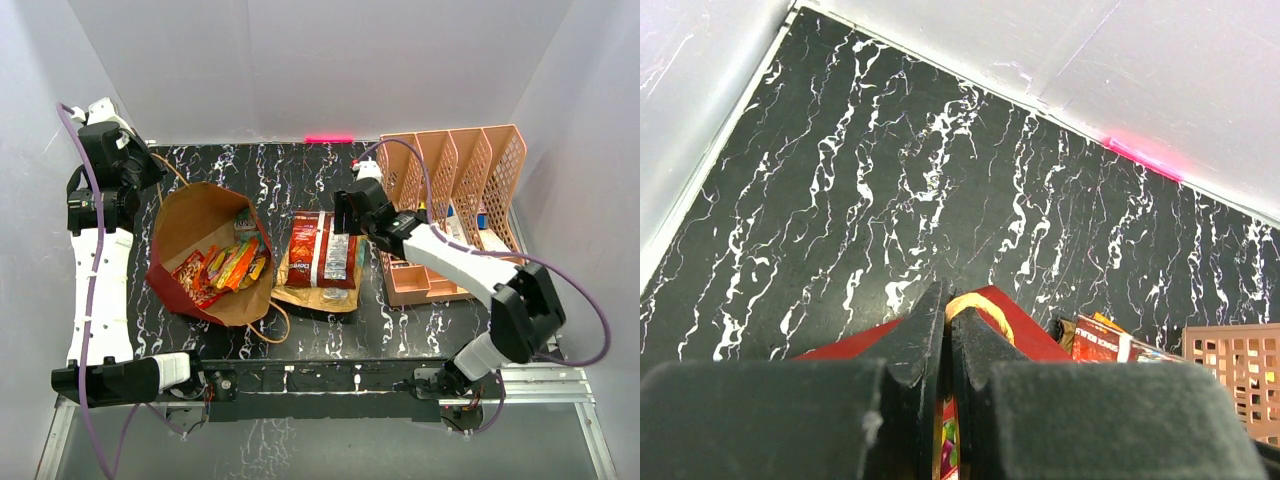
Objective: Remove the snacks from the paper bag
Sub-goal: Place the snack at the center of the board, then take out the snack from the paper bag, then place the snack at the center of the board.
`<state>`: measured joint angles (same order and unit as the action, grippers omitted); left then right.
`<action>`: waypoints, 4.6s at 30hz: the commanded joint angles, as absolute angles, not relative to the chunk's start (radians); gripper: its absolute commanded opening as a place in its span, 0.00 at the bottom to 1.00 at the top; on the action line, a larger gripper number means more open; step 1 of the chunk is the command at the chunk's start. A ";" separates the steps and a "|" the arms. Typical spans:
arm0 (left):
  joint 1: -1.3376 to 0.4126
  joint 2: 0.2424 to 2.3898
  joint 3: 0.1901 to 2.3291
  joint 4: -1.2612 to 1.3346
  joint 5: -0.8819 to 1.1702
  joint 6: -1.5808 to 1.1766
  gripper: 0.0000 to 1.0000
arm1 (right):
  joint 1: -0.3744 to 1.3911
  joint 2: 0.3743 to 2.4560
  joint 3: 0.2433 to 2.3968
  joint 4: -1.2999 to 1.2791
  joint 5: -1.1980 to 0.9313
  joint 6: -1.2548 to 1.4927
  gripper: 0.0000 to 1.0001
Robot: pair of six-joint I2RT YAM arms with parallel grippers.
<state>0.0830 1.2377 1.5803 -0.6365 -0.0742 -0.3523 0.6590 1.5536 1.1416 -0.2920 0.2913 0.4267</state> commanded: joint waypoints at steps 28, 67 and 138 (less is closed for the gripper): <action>0.083 1.142 1.506 -0.625 0.077 -0.422 0.00 | 1.209 1.669 1.508 -0.293 -0.211 -0.921 0.77; 0.084 1.129 1.512 -0.628 0.110 -0.438 0.00 | 1.183 2.109 1.757 -0.253 -0.033 -1.188 0.52; 0.084 1.128 1.483 -0.609 0.101 -0.437 0.00 | 0.530 1.564 0.970 0.150 -0.798 -1.224 0.07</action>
<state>0.0830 1.1591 1.4734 -0.6285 0.0925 -0.4385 0.5632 1.5703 0.9592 0.0753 -0.6605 -1.0782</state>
